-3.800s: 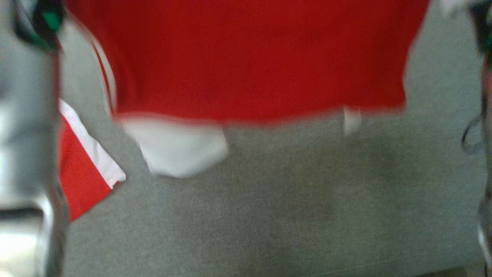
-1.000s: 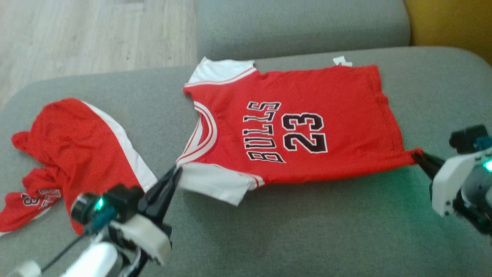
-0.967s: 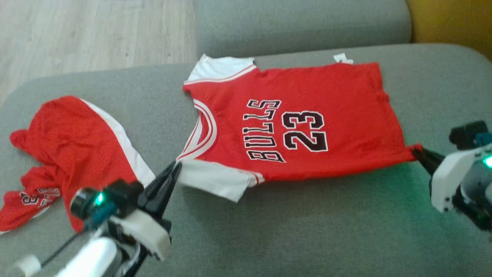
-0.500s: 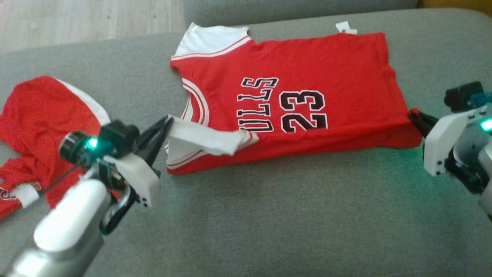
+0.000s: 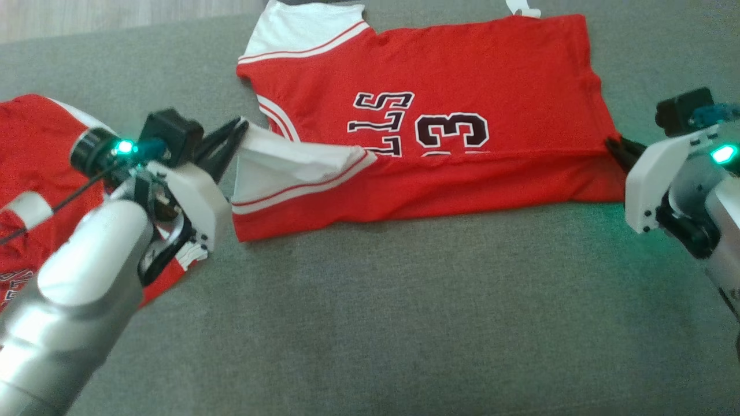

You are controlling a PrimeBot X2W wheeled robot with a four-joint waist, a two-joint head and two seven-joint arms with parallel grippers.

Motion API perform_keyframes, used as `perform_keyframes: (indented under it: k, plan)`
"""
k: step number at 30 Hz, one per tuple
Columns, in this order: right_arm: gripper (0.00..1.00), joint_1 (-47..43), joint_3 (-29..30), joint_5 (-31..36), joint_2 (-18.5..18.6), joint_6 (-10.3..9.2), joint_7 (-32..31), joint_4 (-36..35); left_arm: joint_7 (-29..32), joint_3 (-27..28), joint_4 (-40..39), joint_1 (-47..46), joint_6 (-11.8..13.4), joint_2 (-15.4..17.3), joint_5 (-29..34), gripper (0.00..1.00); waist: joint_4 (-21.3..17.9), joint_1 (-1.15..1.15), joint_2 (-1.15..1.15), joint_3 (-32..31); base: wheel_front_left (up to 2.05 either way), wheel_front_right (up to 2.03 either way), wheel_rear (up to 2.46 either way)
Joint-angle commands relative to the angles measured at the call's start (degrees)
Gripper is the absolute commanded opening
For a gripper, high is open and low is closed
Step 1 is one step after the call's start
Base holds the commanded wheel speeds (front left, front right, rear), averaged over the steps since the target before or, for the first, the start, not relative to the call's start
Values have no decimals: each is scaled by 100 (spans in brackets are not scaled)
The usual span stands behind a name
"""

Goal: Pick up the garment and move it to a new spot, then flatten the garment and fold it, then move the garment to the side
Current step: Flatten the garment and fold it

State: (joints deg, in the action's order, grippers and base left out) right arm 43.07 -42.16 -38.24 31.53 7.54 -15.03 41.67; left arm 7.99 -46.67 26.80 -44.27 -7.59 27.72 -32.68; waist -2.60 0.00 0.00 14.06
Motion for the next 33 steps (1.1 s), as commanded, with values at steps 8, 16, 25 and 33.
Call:
perform_keyframes:
  k: [8,16,25,33]
  plan:
    - [100,518,-80,69,-160,-5,459,266,-175,-175,558,-959,11,74,-202,100,-62,0,0,246,0,0,0]
    - [100,800,395,284,-428,-5,1946,746,-1748,405,1215,-1214,512,-368,-304,100,-24,0,0,107,0,0,0]
    - [100,255,1677,759,-738,-5,2997,275,-2295,1723,-10,-89,1252,-678,-372,100,-19,0,0,-455,0,0,0]
    - [100,-1485,3135,2215,-1306,-5,3002,-1031,-2298,2731,-1409,2022,1464,-1271,259,100,-51,0,0,-830,0,0,0]
